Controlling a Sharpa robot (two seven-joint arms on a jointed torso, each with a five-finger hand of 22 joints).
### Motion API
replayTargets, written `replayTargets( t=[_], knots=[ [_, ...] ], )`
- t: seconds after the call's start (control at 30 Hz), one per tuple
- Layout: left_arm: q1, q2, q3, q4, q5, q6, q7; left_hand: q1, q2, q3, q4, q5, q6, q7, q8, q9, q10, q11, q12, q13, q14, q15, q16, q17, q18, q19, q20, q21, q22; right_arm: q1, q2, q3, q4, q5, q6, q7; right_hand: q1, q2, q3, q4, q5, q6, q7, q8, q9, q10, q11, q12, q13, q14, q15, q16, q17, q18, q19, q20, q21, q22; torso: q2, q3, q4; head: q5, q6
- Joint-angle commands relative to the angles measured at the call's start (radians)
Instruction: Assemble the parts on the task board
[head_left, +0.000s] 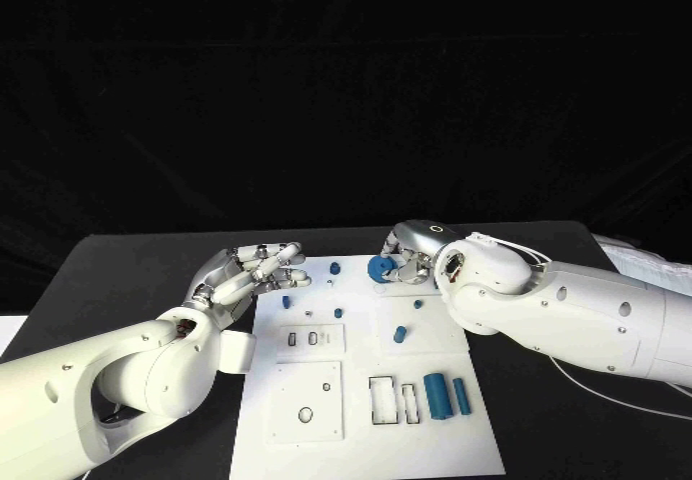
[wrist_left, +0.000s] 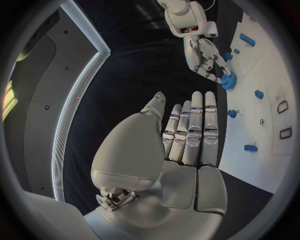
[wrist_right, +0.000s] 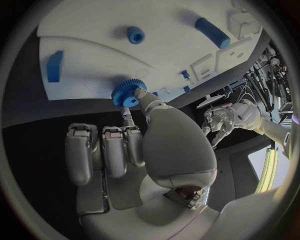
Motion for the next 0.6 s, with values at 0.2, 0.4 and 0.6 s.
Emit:
replayTargets(
  t=[0.2,0.4,0.6],
  knots=[
    [0.001,0.003,0.001,0.0,0.001,0.021,0.005,0.009,0.001,0.001,-0.006,-0.006,0.0,0.001,-0.006,0.0,-0.006,0.003,-0.005,-0.001,0.001,0.001,-0.006,0.002,0.012,0.005,0.004,-0.005,-0.001,0.0,0.057,0.0,0.028,-0.062,-0.052,-0.035,-0.021,0.002,0.011,0.001,0.008,0.026,-0.017,-0.005,0.009,0.063,-0.006,0.003,0.194,0.079,-0.008,0.006,0.116,-0.021,0.021,-0.009,0.004,0.068,0.0,-0.0009,0.0014,0.014,0.0],
    [0.001,0.004,0.001,-0.002,0.001,0.021,0.005,0.011,0.003,0.002,-0.007,-0.006,0.0,0.001,-0.006,0.0,-0.006,0.003,-0.005,-0.001,0.002,0.001,-0.007,0.003,0.012,0.005,0.004,-0.005,-0.002,-0.005,0.112,-0.003,-0.006,-0.061,-0.04,-0.036,-0.024,0.002,0.013,0.002,0.008,0.026,-0.017,-0.006,0.009,0.063,-0.005,0.002,0.193,0.079,-0.008,0.006,0.114,-0.021,0.021,-0.009,0.004,0.069,0.001,0.0007,0.0018,0.021,-0.004],
    [0.001,0.004,0.001,-0.003,0.001,0.021,0.005,0.011,0.003,0.002,-0.007,-0.006,0.0,0.001,-0.006,0.0,-0.006,0.003,-0.005,-0.001,0.002,0.001,-0.007,0.003,0.012,0.005,0.004,-0.005,-0.002,-0.02,0.158,-0.009,-0.038,-0.054,-0.027,-0.026,-0.026,0.002,0.014,0.003,0.008,0.025,-0.016,-0.007,0.009,0.063,-0.005,0.002,0.193,0.079,-0.008,0.005,0.114,-0.021,0.021,-0.009,0.004,0.07,0.001,0.0002,0.001,0.024,-0.009]
  ],
)
